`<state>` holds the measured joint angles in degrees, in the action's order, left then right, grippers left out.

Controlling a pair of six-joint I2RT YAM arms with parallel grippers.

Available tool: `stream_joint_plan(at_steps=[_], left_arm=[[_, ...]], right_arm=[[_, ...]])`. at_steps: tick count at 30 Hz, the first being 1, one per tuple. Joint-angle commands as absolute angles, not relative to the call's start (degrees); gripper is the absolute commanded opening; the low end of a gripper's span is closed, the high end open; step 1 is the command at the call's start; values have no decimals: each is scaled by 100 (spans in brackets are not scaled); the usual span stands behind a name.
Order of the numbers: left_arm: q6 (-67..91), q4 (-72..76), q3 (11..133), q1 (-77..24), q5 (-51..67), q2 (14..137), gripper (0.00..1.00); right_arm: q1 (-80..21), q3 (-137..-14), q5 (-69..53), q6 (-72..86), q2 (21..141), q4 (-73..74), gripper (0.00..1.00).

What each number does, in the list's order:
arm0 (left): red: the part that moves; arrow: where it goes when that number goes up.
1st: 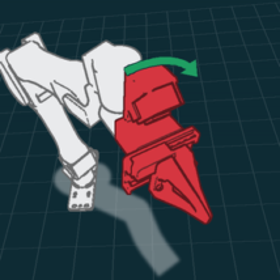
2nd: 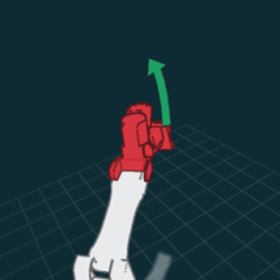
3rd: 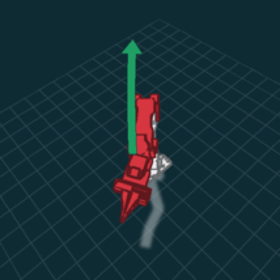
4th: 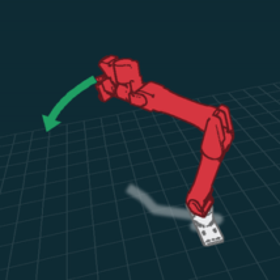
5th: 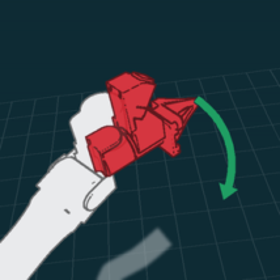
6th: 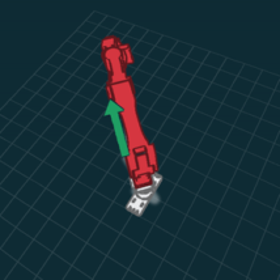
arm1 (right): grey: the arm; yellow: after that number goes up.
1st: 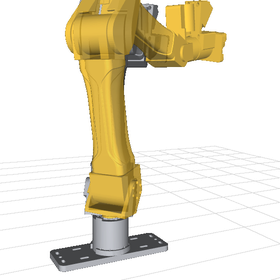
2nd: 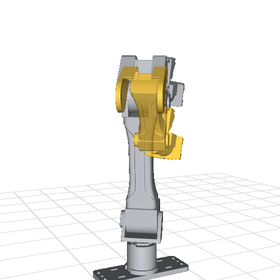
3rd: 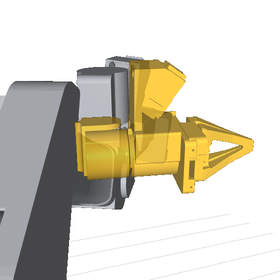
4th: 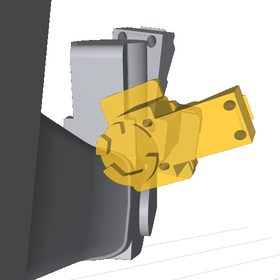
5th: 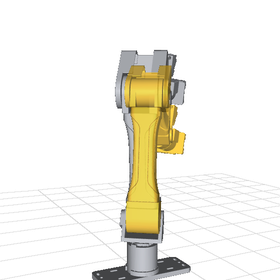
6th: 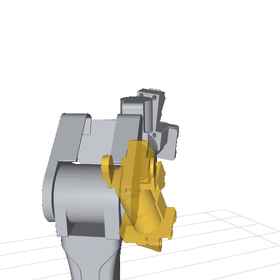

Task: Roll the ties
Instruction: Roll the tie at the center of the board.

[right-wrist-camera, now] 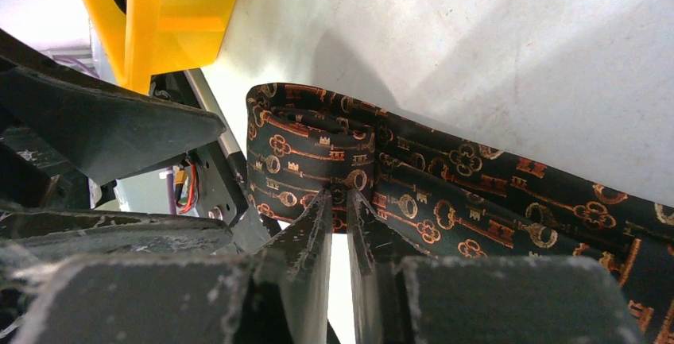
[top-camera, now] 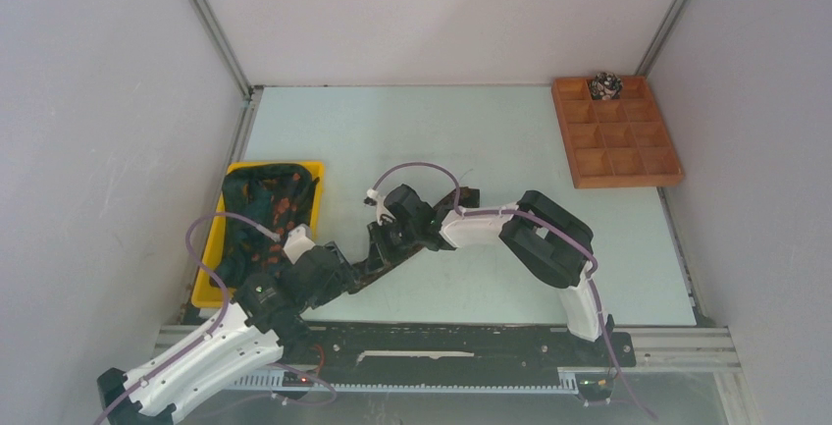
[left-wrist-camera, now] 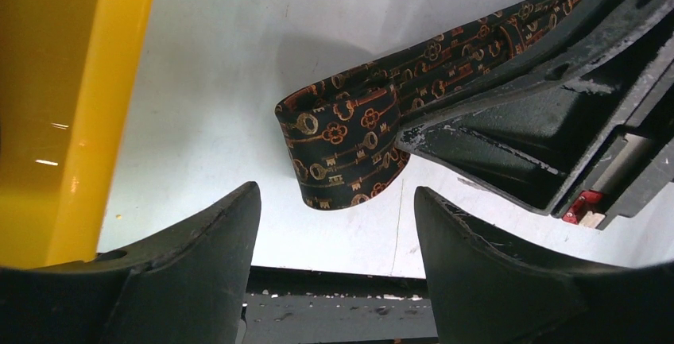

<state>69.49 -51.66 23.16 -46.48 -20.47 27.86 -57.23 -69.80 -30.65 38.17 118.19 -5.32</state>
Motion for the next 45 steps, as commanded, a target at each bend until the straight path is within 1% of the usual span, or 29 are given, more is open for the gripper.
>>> stream_joint_plan(at_steps=[1,17,22,28,34,37,45], left_arm=[[7382,-4884,2174,-4673,-2107,2700,77],[8240,-4396,1333,-4669,-2263,2034,73],[8305,-4269,1219,-4667,-2283,2055,72],[8331,-4173,1175,-4657,-2275,2379,70],[8303,-3996,1102,-4649,-2373,2627,59],[8263,-3968,1093,-4639,-2435,2769,56],[7943,-3803,1253,-4640,-2444,3085,36]], right_arm=[[-5698,-6866,-3156,3733,11922,-784,15],[-5610,-6699,-3346,3792,11992,-1070,13],[-5608,-6680,-3380,3810,11997,-1116,13],[-5591,-6653,-3395,3809,11971,-1133,12],[-5585,-6637,-3395,3793,11938,-1106,12],[-5573,-6608,-3413,3823,11910,-1159,12],[-5536,-6608,-3443,3800,11632,-1050,13]])
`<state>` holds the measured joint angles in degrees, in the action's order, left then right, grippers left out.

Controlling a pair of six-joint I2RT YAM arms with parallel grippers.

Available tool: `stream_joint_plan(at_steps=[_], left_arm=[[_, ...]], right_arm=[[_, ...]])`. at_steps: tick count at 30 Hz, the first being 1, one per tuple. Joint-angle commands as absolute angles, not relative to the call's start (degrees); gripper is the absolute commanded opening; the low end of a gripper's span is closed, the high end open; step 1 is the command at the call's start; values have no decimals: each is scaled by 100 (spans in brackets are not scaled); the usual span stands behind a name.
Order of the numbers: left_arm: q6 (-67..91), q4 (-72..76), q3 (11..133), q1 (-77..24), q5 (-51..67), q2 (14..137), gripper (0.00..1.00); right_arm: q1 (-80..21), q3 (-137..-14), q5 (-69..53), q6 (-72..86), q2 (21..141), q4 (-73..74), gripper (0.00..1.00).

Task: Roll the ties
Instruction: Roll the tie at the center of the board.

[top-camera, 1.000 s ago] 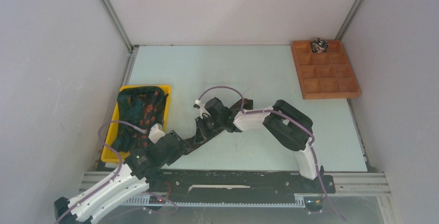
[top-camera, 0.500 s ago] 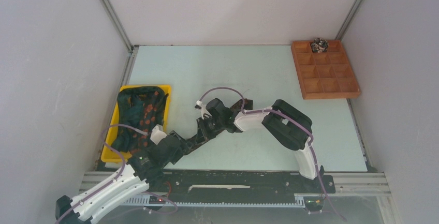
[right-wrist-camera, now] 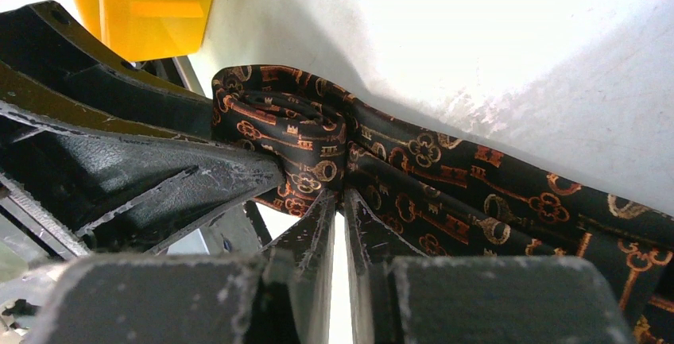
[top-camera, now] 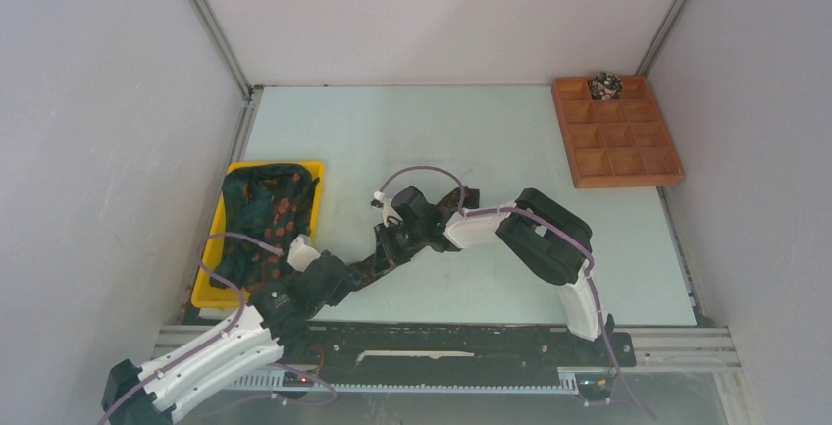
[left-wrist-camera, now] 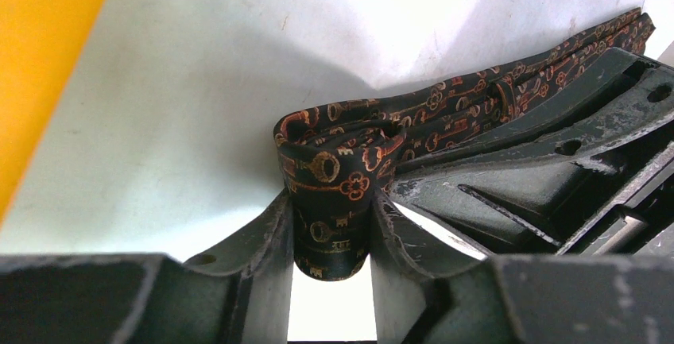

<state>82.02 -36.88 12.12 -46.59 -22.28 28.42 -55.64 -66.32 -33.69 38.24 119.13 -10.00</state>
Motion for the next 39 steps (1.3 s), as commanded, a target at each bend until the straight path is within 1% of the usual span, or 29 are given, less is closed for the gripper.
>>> stream_joint_plan(at_steps=[1,5,11,15,20,29,34,39], left_arm=[[7899,-3827,1297,-4641,-2452,3142,34],[7719,-3945,1490,-4637,-2462,3382,29],[7489,-4286,1874,-4641,-2544,3757,26],[7247,-4528,2221,-4641,-2597,4124,25],[6941,-4876,2761,-4636,-2715,4734,25],[6275,-5761,3910,-4640,-3006,6018,24],[6071,-6031,4307,-4641,-3071,6778,23],[6144,-6505,4631,-4686,-3256,7412,20]], right_arm=[[-5523,-6604,-3438,3779,11561,-1017,13],[-5379,-6617,-3438,3667,11197,-819,16],[-4836,-6615,-3235,3301,10649,-252,20],[-4606,-6731,-2215,2575,10352,725,21],[-4427,-6729,-1345,2152,10124,1244,21],[-4127,-6509,-1029,2126,10043,1316,21],[-3810,-6240,-867,2288,9867,1264,22],[-3561,-6053,-848,2371,9763,1232,23]])
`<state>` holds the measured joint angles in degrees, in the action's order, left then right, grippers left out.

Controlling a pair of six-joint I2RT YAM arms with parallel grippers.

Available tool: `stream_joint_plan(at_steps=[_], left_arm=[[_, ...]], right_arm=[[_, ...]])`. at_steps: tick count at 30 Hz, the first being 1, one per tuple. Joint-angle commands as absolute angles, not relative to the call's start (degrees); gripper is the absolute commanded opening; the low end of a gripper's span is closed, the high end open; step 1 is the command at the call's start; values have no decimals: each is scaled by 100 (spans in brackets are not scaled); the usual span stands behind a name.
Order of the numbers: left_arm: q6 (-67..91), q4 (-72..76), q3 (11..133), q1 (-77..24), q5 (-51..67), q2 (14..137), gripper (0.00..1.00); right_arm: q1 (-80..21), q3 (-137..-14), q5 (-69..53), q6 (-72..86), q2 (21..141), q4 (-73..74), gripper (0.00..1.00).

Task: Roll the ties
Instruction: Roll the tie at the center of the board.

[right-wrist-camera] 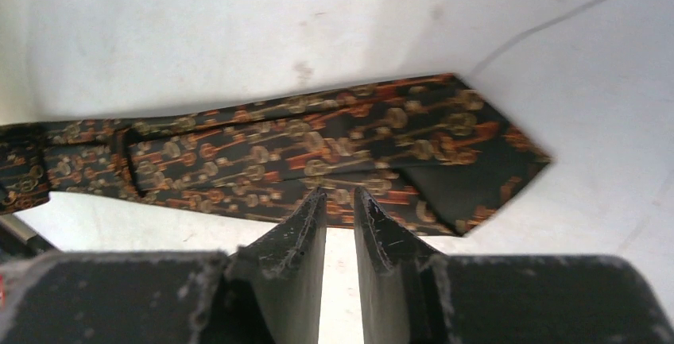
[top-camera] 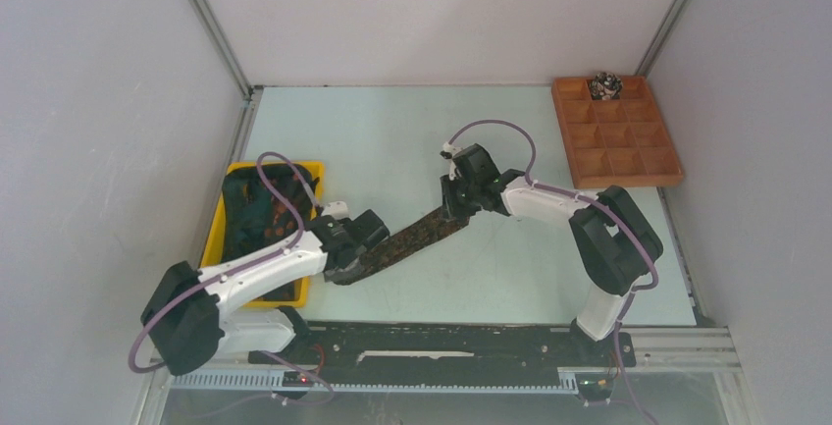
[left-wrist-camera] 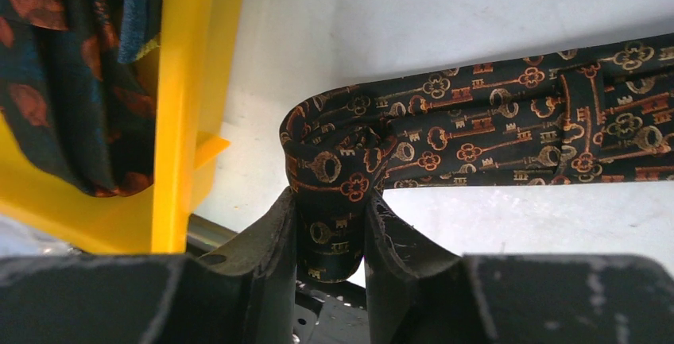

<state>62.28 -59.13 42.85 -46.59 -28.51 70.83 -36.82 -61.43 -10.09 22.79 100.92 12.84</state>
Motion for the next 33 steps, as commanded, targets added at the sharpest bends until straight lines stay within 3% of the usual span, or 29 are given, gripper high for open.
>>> stream_joint_plan(at_steps=[1,25,27,33], left_arm=[[6173,-6618,4700,-4702,-3301,7514,20],[6201,-7599,6201,-5320,-3350,10530,22],[6173,-7590,6287,-5349,-3295,10673,24],[6107,-7497,6477,-5413,-3118,10968,43]], right_arm=[[-3524,-6037,-833,2379,9744,1244,23],[-3140,-5974,-853,2496,9722,1388,23],[-3122,-5975,-853,2496,9711,1402,23],[-3107,-5975,-869,2496,9739,1399,23]])
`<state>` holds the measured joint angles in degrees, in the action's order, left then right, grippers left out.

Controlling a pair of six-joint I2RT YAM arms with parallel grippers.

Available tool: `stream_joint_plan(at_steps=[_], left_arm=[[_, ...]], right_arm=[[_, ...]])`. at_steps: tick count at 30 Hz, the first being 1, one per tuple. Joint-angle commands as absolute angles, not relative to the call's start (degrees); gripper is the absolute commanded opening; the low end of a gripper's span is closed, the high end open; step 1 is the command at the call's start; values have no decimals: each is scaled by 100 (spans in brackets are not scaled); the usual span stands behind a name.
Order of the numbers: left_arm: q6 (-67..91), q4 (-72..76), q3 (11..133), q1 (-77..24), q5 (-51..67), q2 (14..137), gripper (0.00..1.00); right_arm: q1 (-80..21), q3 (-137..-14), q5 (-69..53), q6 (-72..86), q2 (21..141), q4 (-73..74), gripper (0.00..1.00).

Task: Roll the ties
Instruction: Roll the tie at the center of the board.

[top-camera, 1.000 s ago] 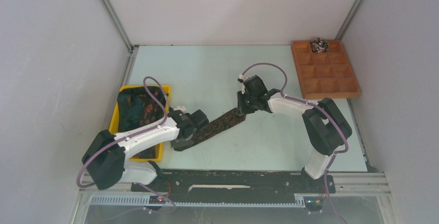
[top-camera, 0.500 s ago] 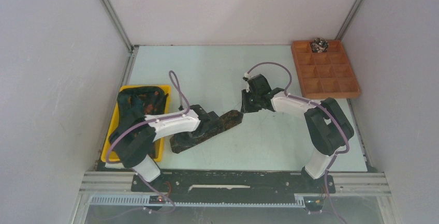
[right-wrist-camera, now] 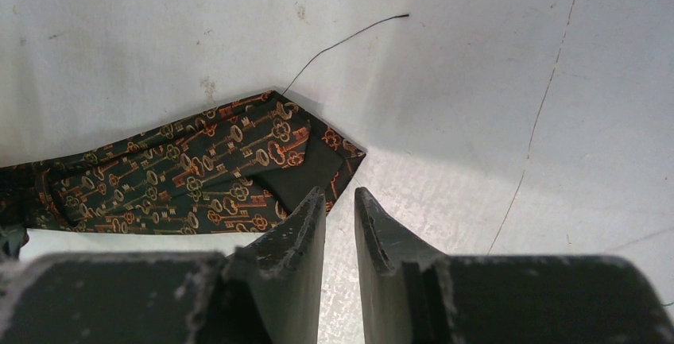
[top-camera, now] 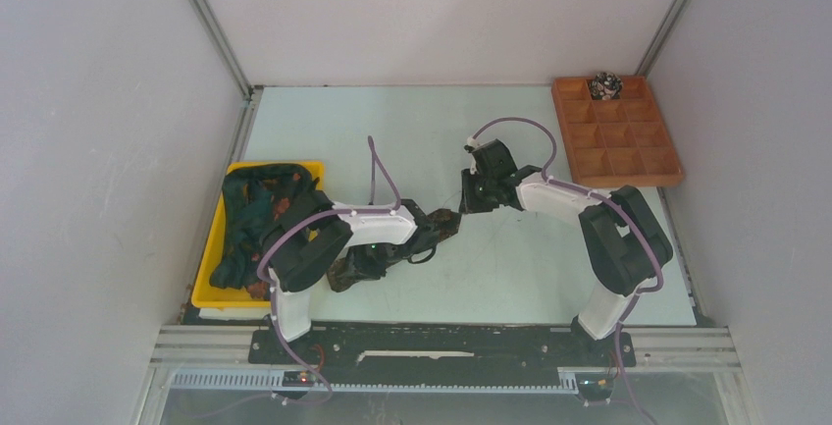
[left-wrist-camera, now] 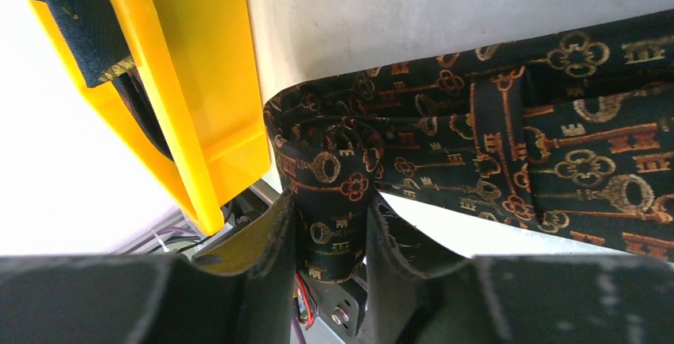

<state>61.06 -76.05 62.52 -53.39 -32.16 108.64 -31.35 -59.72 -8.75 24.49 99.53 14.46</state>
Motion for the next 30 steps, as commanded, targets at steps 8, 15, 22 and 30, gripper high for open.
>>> stream_joint_plan(at_steps=[8,15,22,30], left_arm=[[6030,-7408,6642,-5414,-3032,10749,63],[6034,-7396,6667,-5414,-3094,10204,74],[6283,-7348,6351,-5414,-3366,8905,82],[6348,-6410,5009,-5414,-3372,6523,85]], right_arm=[[-3102,-5976,-844,2487,9730,1398,23],[-3109,-5964,-769,2479,9715,1409,23],[-3221,-5802,-780,2520,9420,1175,23],[-3874,-5616,-1346,2843,9027,584,27]])
